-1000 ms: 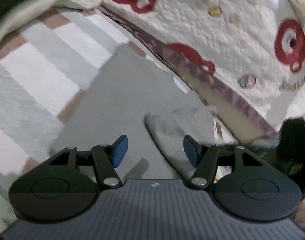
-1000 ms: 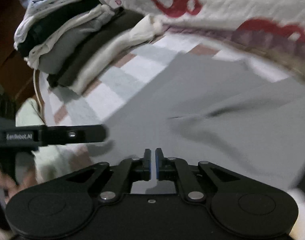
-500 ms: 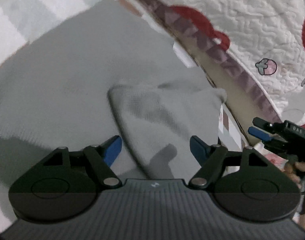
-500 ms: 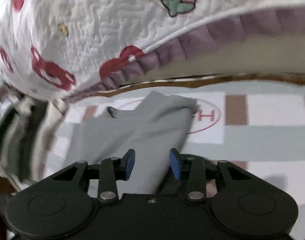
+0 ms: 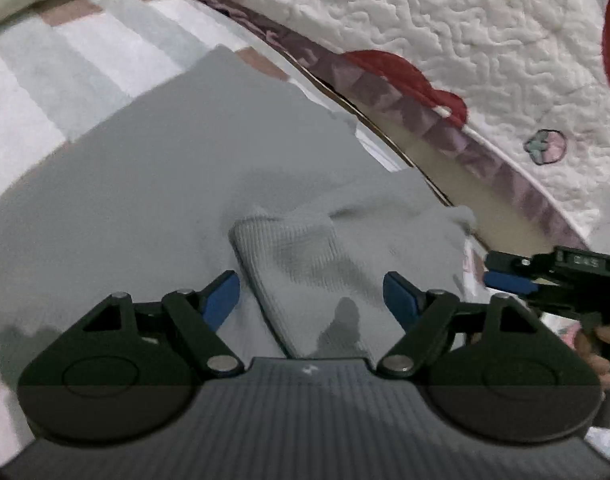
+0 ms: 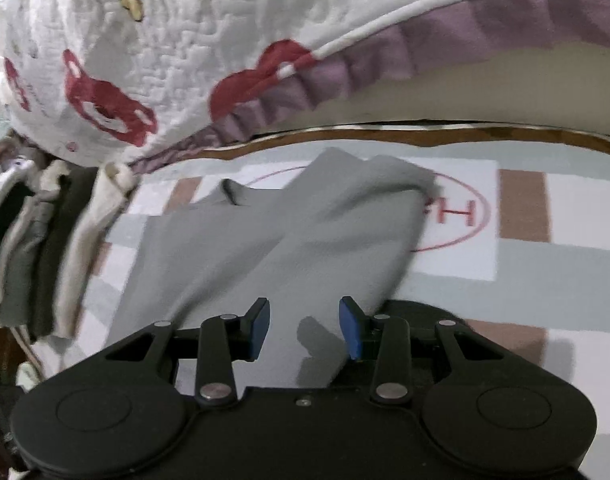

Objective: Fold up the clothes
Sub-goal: 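Grasp the folded shirt edge with the left gripper, then lift the folded shirt edge with the left gripper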

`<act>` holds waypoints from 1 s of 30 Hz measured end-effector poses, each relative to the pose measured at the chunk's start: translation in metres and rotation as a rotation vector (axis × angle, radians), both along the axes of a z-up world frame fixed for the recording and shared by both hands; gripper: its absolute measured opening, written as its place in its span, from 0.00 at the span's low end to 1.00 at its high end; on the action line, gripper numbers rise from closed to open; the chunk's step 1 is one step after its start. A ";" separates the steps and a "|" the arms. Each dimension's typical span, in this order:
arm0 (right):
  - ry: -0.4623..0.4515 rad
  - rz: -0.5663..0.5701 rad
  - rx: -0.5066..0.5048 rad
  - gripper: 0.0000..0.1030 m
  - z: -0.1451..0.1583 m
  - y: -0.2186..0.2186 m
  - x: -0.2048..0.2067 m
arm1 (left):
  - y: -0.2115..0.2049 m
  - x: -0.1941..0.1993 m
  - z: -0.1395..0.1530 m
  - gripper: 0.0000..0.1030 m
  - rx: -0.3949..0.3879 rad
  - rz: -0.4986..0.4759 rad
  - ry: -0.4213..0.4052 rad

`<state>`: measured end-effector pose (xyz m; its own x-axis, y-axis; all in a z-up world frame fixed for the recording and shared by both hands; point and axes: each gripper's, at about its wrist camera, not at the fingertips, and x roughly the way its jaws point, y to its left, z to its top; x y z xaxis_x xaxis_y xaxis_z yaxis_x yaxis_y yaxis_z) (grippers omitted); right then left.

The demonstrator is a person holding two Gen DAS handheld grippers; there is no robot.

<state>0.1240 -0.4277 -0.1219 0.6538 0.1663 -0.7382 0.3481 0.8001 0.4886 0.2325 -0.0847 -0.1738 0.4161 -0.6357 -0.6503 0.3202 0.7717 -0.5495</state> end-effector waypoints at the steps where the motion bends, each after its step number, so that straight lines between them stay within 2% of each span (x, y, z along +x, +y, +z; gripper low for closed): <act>1: -0.015 0.008 0.005 0.42 -0.002 0.000 0.001 | -0.005 0.000 0.002 0.79 0.025 -0.003 -0.024; 4: -0.030 0.004 0.000 0.42 -0.004 -0.001 0.002 | -0.016 -0.003 0.004 0.78 0.052 -0.035 -0.072; 5: -0.037 -0.007 0.011 0.42 -0.004 -0.004 0.001 | -0.019 -0.004 0.005 0.64 0.051 -0.045 -0.085; 6: -0.044 -0.018 0.023 0.42 -0.004 -0.007 -0.001 | -0.021 -0.005 0.007 0.31 0.067 -0.061 -0.105; 7: -0.051 -0.030 0.035 0.43 -0.003 -0.009 -0.002 | -0.026 -0.006 0.009 0.15 0.105 -0.084 -0.128; 8: -0.056 -0.043 0.055 0.43 -0.004 -0.013 -0.003 | -0.031 -0.008 0.011 0.10 0.147 -0.110 -0.154; 9: -0.059 -0.053 0.075 0.43 -0.005 -0.015 -0.004 | -0.035 -0.011 0.014 0.08 0.171 -0.127 -0.181; 14: -0.057 -0.087 0.156 0.47 -0.014 -0.026 -0.004 | -0.046 -0.028 0.031 0.05 0.149 -0.192 -0.263; 17: 0.005 -0.122 0.180 0.47 -0.024 -0.030 -0.003 | -0.056 -0.049 0.051 0.05 0.118 -0.278 -0.334; 19: 0.095 -0.153 0.134 0.47 -0.026 -0.030 -0.002 | -0.067 -0.072 0.064 0.05 0.101 -0.370 -0.403; 20: 0.104 -0.154 0.119 0.48 -0.026 -0.030 -0.001 | -0.073 -0.079 0.066 0.05 0.097 -0.404 -0.399; 22: 0.076 -0.166 0.153 0.48 -0.025 -0.036 -0.003 | -0.086 -0.094 0.069 0.05 0.091 -0.467 -0.391; 24: 0.045 -0.191 0.244 0.53 -0.025 -0.045 -0.006 | -0.095 -0.105 0.067 0.05 0.090 -0.509 -0.391; 26: 0.036 -0.206 0.360 0.65 -0.029 -0.055 -0.009 | -0.099 -0.113 0.063 0.05 0.082 -0.538 -0.383; 28: 0.058 -0.226 0.439 0.65 -0.035 -0.063 -0.012 | -0.100 -0.117 0.059 0.05 0.064 -0.549 -0.356; 30: 0.070 -0.246 0.464 0.65 -0.038 -0.065 -0.014 | -0.099 -0.118 0.057 0.05 0.037 -0.558 -0.337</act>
